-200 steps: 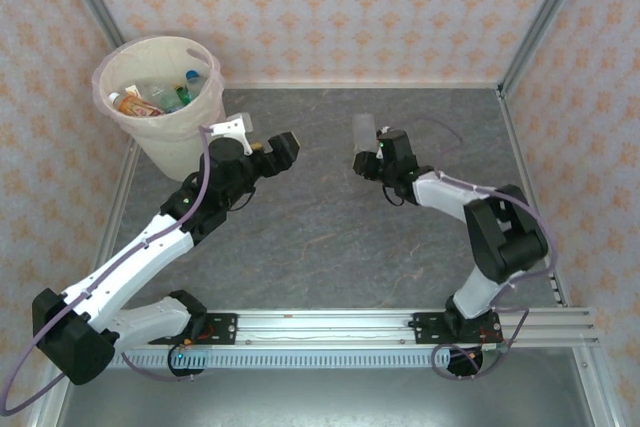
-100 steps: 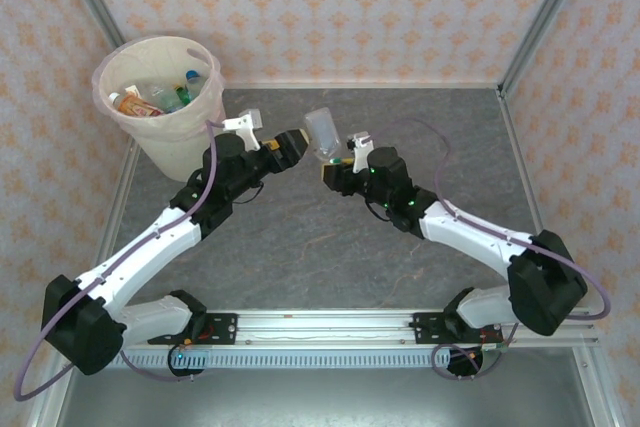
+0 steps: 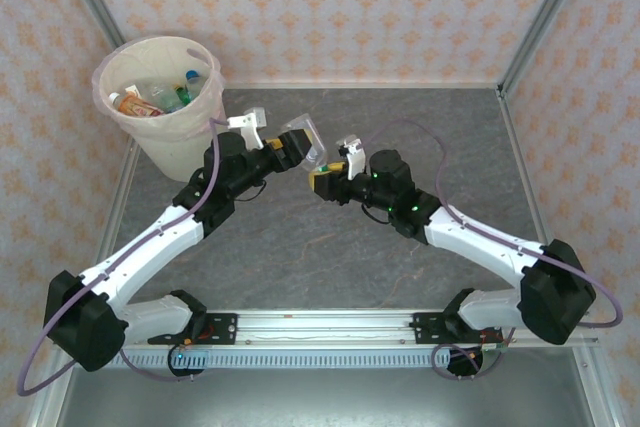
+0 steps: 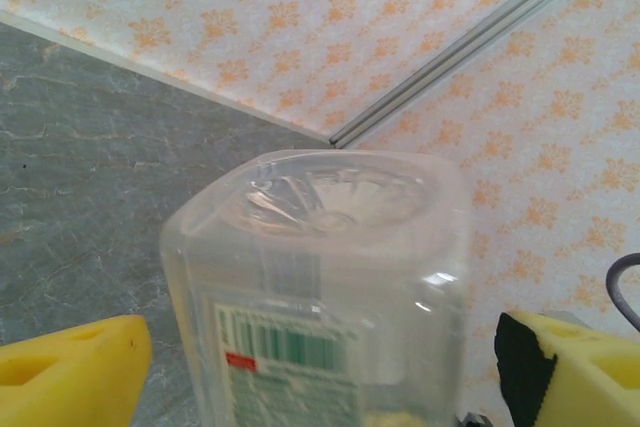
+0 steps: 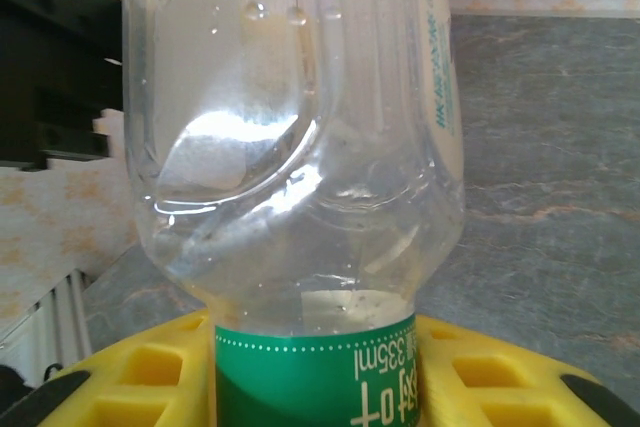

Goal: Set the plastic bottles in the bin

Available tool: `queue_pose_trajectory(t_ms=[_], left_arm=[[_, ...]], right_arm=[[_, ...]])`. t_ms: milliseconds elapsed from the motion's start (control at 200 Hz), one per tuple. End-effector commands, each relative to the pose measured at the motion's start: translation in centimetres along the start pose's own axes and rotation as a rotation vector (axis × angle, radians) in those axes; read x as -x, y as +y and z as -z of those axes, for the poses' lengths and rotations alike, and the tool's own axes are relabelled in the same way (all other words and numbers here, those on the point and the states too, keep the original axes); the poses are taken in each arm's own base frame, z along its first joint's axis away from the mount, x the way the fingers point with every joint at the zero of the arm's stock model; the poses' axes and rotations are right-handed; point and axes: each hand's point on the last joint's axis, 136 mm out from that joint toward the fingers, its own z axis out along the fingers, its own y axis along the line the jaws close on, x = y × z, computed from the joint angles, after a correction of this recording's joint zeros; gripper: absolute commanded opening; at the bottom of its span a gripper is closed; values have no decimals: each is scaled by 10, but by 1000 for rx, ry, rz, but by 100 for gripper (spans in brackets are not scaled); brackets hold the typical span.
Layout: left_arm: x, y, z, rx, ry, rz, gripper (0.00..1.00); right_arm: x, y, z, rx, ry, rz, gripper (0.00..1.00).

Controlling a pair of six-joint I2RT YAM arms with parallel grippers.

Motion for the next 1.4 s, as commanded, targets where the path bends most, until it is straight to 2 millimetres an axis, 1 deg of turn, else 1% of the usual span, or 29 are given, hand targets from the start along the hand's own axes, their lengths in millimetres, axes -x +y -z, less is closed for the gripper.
queue_pose_trajectory(t_ms=[0, 85, 160, 210, 245, 310, 375, 445, 501, 526, 586, 721, 836, 846, 861, 1056, 1166, 1311, 1396], left_arm=[[8, -15, -1, -65, -17, -15, 88], [8, -19, -2, -88, -13, -13, 84], [9, -23, -1, -103, -15, -15, 77], [10, -25, 0, -111, -17, -16, 71], [11, -26, 0, -115, -20, -17, 69], [12, -27, 2, -119, -21, -18, 63], [12, -28, 2, -118, -22, -21, 58], [14, -28, 4, -110, -27, -26, 58], [16, -27, 5, -101, -37, -28, 58], [17, -27, 6, -96, -40, -31, 57], [21, -26, 8, -79, -54, -41, 57], [37, -20, 16, -23, -98, -53, 56], [63, -7, 29, 35, -163, -50, 55], [65, -7, 30, 38, -168, -50, 55], [69, -4, 33, 50, -179, -48, 54], [126, 16, 68, 177, -321, -51, 54], [162, 23, 94, 260, -431, -58, 55], [213, 32, 139, 392, -619, -47, 53], [238, 34, 164, 438, -730, -33, 50]], right_arm=[[21, 30, 10, 120, -58, 51, 38], [20, 31, 10, 127, -55, 51, 38], [20, 30, 10, 123, -54, 53, 38], [19, 29, 10, 121, -52, 53, 38], [19, 29, 9, 119, -52, 53, 38], [19, 28, 9, 115, -51, 51, 40], [20, 27, 9, 107, -57, 49, 53], [22, 25, 9, 94, -66, 47, 60], [22, 23, 10, 82, -71, 42, 70], [22, 22, 10, 75, -74, 42, 81], [22, 18, 11, 55, -80, 39, 99], [27, 11, 16, 6, -110, 33, 100], [27, 1, 19, -49, -131, 21, 100], [33, 4, 25, -45, -152, 25, 100], [35, 5, 27, -48, -162, 26, 100], [40, 0, 42, -89, -216, 22, 100], [41, 0, 47, -96, -232, 23, 100], [40, -1, 50, -97, -241, 23, 100], [39, 0, 52, -96, -243, 24, 100]])
